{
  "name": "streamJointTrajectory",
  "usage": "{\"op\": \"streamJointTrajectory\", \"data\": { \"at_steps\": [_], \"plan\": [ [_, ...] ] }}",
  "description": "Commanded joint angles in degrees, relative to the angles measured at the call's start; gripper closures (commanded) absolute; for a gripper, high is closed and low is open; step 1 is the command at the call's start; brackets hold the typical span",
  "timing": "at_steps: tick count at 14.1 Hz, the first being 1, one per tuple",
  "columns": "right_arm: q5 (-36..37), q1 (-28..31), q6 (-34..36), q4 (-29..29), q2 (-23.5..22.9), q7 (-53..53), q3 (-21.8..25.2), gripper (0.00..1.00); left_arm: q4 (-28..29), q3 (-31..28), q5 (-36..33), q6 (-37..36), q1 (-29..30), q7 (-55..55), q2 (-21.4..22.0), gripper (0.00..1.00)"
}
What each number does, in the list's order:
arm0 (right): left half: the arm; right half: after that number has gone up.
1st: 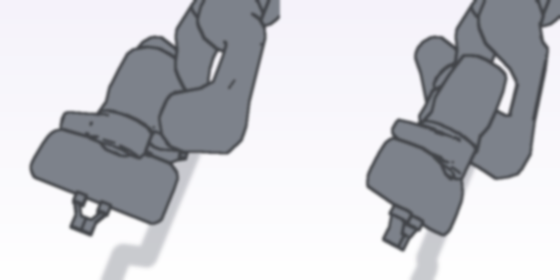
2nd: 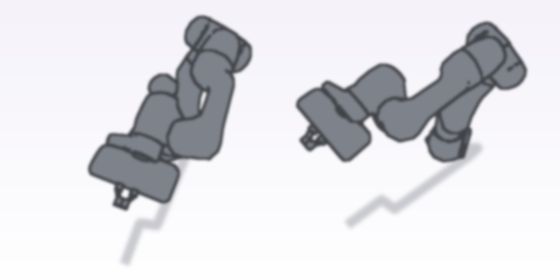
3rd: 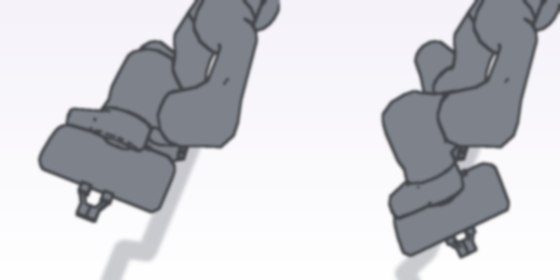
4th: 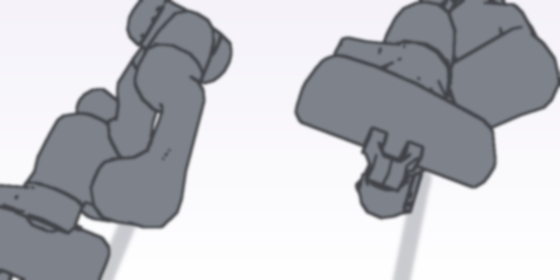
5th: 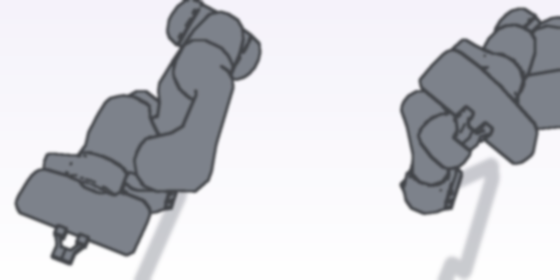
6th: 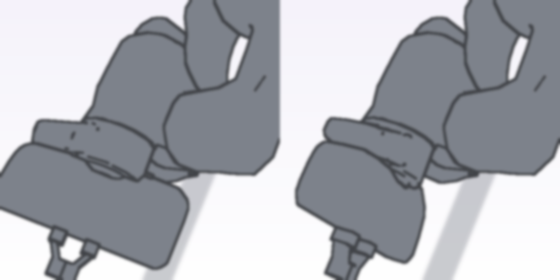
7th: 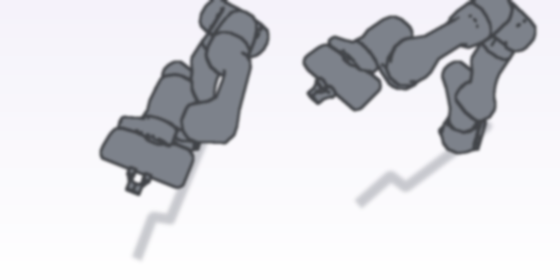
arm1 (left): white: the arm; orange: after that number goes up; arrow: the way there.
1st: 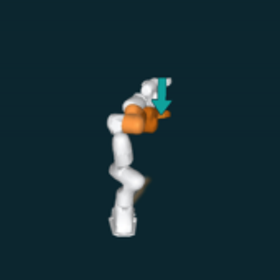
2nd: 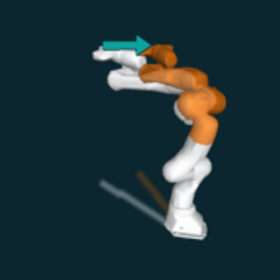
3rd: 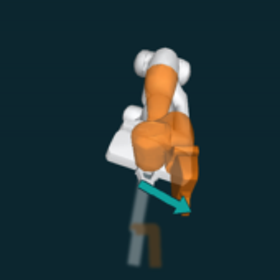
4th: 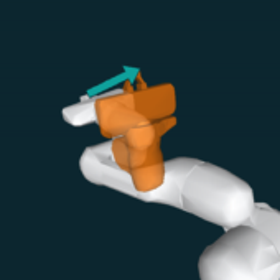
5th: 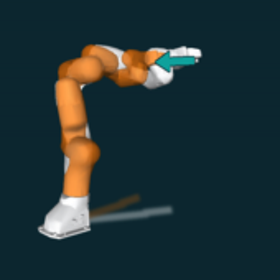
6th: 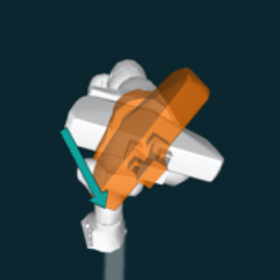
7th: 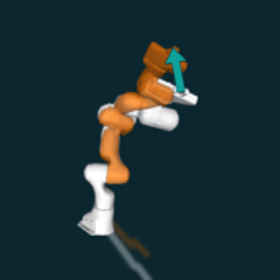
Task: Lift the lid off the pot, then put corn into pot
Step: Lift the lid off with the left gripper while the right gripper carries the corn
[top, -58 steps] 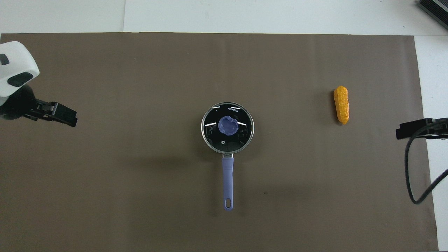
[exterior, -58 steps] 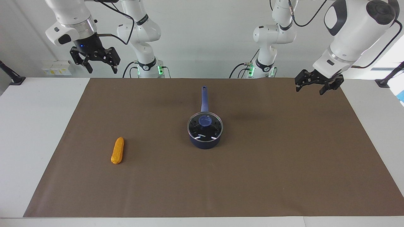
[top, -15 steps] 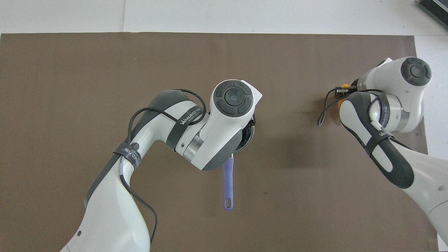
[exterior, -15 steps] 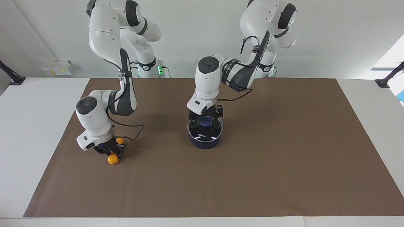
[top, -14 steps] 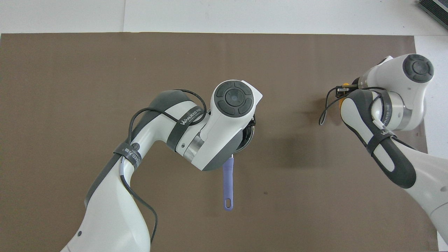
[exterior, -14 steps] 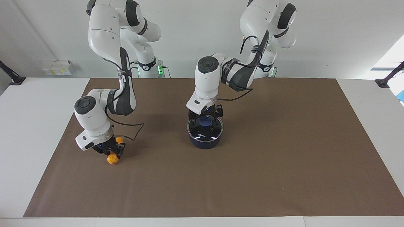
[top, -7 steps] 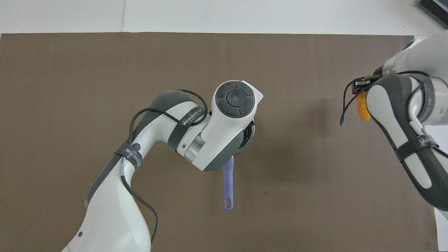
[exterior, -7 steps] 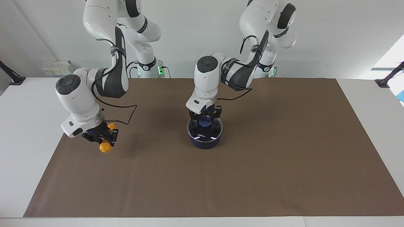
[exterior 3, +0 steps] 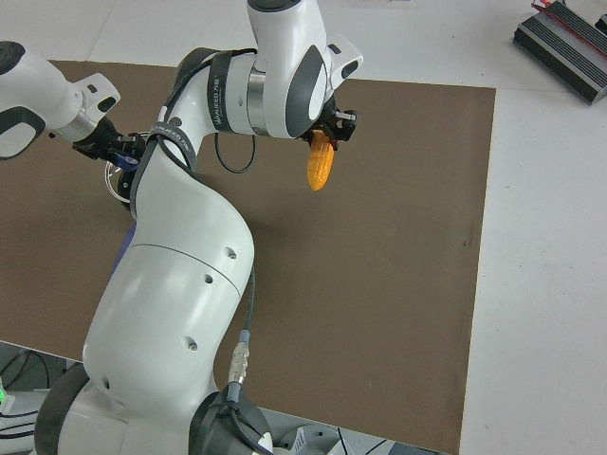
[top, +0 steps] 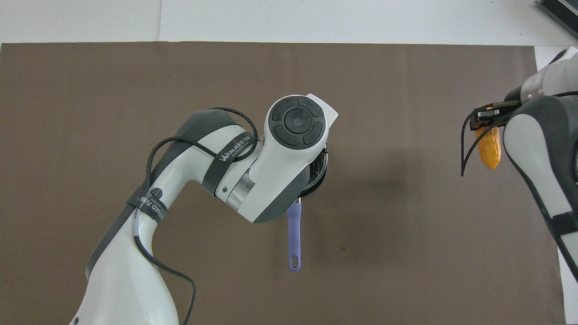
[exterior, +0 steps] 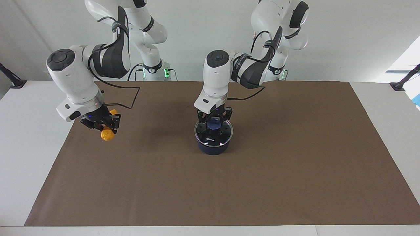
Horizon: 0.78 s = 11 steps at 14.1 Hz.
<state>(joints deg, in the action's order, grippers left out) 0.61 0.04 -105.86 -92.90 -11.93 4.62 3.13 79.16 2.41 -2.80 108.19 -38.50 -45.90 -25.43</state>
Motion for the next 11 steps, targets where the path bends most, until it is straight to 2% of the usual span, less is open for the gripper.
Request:
{"op": "streamJointTrajectory", "data": {
  "at_steps": [1, 5, 11],
  "plan": [
    [-0.79, -0.12, 3.46, -0.79, 3.31, 1.19, -0.32, 1.0, 0.82, -0.65, -1.25, -3.59, 2.97, 0.28, 4.15, 1.0],
    [-0.44, -2.58, 4.08, -0.88, 3.93, 0.57, -0.32, 1.0, 4.76, -0.56, -0.98, -5.27, 9.48, 6.26, 7.66, 1.0],
    [-0.08, -12.5, 4.08, 0.26, 2.36, -4.42, -0.32, 1.0, 12.06, -0.56, -0.98, -4.13, 19.58, 18.54, 11.18, 1.0]
  ]
}}
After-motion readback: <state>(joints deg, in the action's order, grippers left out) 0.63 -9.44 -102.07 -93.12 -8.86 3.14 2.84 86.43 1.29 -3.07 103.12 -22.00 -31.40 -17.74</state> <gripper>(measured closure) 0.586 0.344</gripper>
